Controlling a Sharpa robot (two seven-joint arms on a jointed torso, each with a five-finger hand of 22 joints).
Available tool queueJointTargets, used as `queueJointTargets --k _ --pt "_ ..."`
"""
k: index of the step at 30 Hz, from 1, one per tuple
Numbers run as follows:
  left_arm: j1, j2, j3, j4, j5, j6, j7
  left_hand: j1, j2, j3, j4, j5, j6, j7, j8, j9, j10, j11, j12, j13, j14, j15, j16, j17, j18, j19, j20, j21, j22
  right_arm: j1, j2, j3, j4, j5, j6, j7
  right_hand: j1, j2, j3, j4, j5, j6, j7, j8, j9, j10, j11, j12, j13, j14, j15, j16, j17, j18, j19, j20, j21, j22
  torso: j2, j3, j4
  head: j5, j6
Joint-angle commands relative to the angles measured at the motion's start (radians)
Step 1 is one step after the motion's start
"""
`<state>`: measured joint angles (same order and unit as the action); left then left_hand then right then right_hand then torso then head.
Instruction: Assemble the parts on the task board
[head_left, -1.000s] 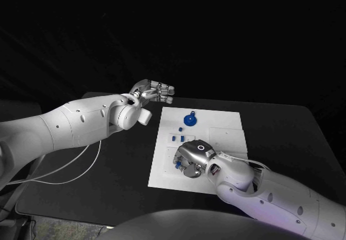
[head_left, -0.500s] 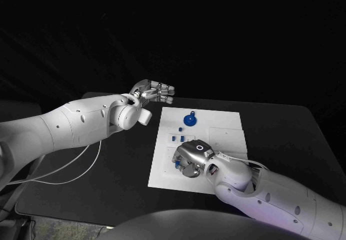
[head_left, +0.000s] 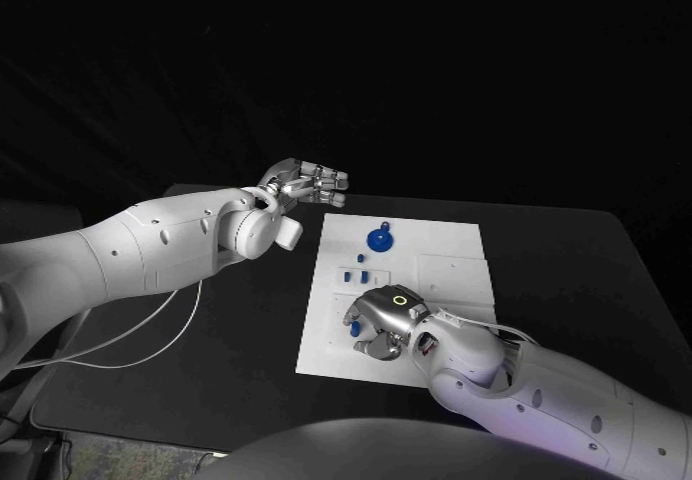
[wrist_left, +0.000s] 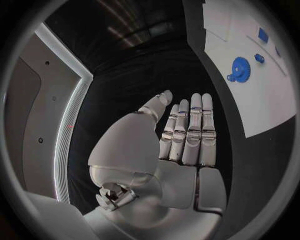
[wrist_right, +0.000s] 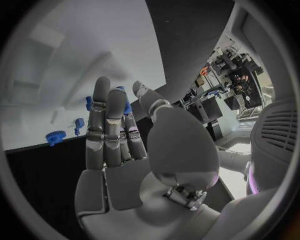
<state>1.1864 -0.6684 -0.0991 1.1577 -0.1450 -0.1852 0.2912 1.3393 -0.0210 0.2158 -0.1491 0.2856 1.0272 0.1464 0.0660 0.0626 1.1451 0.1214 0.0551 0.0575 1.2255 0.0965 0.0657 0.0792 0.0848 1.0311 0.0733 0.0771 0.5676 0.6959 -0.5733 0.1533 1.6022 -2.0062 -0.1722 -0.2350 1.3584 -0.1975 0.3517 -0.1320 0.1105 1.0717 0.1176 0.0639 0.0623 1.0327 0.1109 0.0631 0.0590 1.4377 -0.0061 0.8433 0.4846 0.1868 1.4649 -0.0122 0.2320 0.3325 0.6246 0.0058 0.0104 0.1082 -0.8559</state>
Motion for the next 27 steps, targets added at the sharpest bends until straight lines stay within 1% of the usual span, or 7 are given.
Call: queueJointTargets --k 1,9,15,17,20,24,27 --pt "0.001 0.000 0.001 0.003 0.002 0.013 0.007 0.000 0.000 0.001 0.008 -0.003 -0.002 0.001 -0.002 0.000 -0.005 -0.001 0.004 0.001 -0.008 -0.002 -0.003 0.001 -0.005 0.009 0.001 -0.003 -0.001 -0.001 -0.004 0.000 0.010 0.009 -0.048 0.001 0.014 -0.003 -0.006 0.012 0.001 -0.005 0.000 -0.002 -0.001 -0.008 0.001 -0.004 -0.001 -0.001 0.005 0.006 -0.002 0.003 0.041 0.004 0.000 -0.013 0.000 -0.0001 0.0003 -0.001 0.000" --pt "0.001 -0.004 0.001 0.007 0.002 0.013 0.007 0.000 0.000 0.001 0.008 -0.003 -0.002 0.001 -0.002 0.000 -0.005 -0.001 0.004 0.001 -0.008 -0.002 -0.003 0.001 -0.005 0.009 0.001 -0.003 -0.001 -0.001 -0.054 0.023 0.069 0.029 -0.133 -0.018 0.015 -0.033 0.029 0.037 -0.034 -0.009 -0.014 -0.002 0.000 -0.024 0.005 -0.004 -0.001 -0.004 0.007 0.005 -0.010 0.001 0.040 0.006 0.005 -0.037 -0.002 -0.0012 -0.0019 -0.011 0.008" --pt "0.001 -0.007 0.001 0.004 0.002 0.013 0.006 0.000 0.000 0.001 0.008 -0.003 -0.002 0.001 -0.002 0.000 -0.005 -0.001 0.004 0.001 -0.008 -0.002 -0.003 0.001 -0.005 0.009 0.001 -0.003 -0.001 -0.001 -0.115 0.105 0.092 0.189 -0.126 -0.012 -0.023 -0.014 -0.002 0.092 -0.049 -0.010 -0.011 -0.002 0.000 0.060 -0.015 0.000 -0.002 -0.001 -0.005 0.011 -0.008 -0.013 0.043 -0.002 0.001 -0.068 -0.002 0.0002 -0.0014 -0.025 0.020" --pt "0.001 -0.009 0.001 0.003 0.002 0.014 0.006 0.000 0.000 0.001 0.008 -0.003 -0.002 0.001 -0.002 0.000 -0.005 -0.001 0.004 0.001 -0.008 -0.002 -0.003 0.001 -0.005 0.009 0.001 -0.003 -0.001 0.000 -0.143 0.140 0.099 0.275 -0.104 -0.008 -0.042 0.007 0.008 0.105 -0.032 0.029 -0.002 0.001 0.003 0.160 -0.039 0.016 0.002 -0.001 -0.018 0.011 -0.007 -0.022 0.042 -0.011 -0.001 -0.076 -0.002 0.0001 -0.0019 -0.034 0.026" --pt "0.001 -0.013 0.001 0.002 0.002 0.013 0.007 -0.001 -0.001 -0.001 0.010 -0.004 -0.001 0.000 -0.002 0.000 -0.003 -0.001 0.004 0.001 -0.007 -0.002 -0.002 0.001 -0.005 0.010 0.002 -0.003 -0.005 0.000 -0.188 0.183 0.110 0.370 -0.070 -0.008 -0.070 0.024 0.016 0.108 -0.010 0.066 -0.025 0.005 0.008 0.322 -0.091 0.046 0.018 0.004 -0.051 0.013 -0.003 -0.054 0.046 -0.039 0.005 -0.081 -0.003 0.0007 -0.0038 -0.047 0.035" --pt "-0.001 -0.018 0.001 0.000 0.002 0.015 0.011 -0.001 -0.001 -0.001 0.010 -0.004 -0.001 0.000 -0.002 0.000 -0.003 -0.001 0.004 0.001 -0.007 -0.002 -0.002 0.001 -0.005 0.010 0.002 -0.003 -0.005 0.005 -0.248 0.223 0.107 0.505 -0.018 -0.025 -0.098 0.038 -0.042 0.110 0.007 0.113 -0.050 0.004 0.020 0.457 -0.131 0.088 0.076 0.011 -0.079 0.022 0.010 -0.099 0.047 -0.076 0.024 -0.089 -0.007 0.0011 -0.0074 -0.066 0.045" --pt "-0.003 -0.020 0.000 -0.001 0.002 0.018 0.017 -0.006 -0.003 -0.005 0.013 -0.004 0.000 0.000 -0.002 0.000 -0.002 -0.002 0.004 0.001 -0.007 -0.002 -0.002 0.001 -0.006 0.011 0.002 -0.005 -0.010 0.015 -0.292 0.239 0.087 0.613 0.016 -0.057 -0.149 0.073 -0.129 0.162 0.027 0.142 -0.055 0.001 0.053 0.414 -0.163 0.356 0.354 0.017 -0.103 0.073 0.054 -0.131 0.047 -0.110 0.083 -0.085 -0.013 0.0023 -0.0098 -0.077 0.049"
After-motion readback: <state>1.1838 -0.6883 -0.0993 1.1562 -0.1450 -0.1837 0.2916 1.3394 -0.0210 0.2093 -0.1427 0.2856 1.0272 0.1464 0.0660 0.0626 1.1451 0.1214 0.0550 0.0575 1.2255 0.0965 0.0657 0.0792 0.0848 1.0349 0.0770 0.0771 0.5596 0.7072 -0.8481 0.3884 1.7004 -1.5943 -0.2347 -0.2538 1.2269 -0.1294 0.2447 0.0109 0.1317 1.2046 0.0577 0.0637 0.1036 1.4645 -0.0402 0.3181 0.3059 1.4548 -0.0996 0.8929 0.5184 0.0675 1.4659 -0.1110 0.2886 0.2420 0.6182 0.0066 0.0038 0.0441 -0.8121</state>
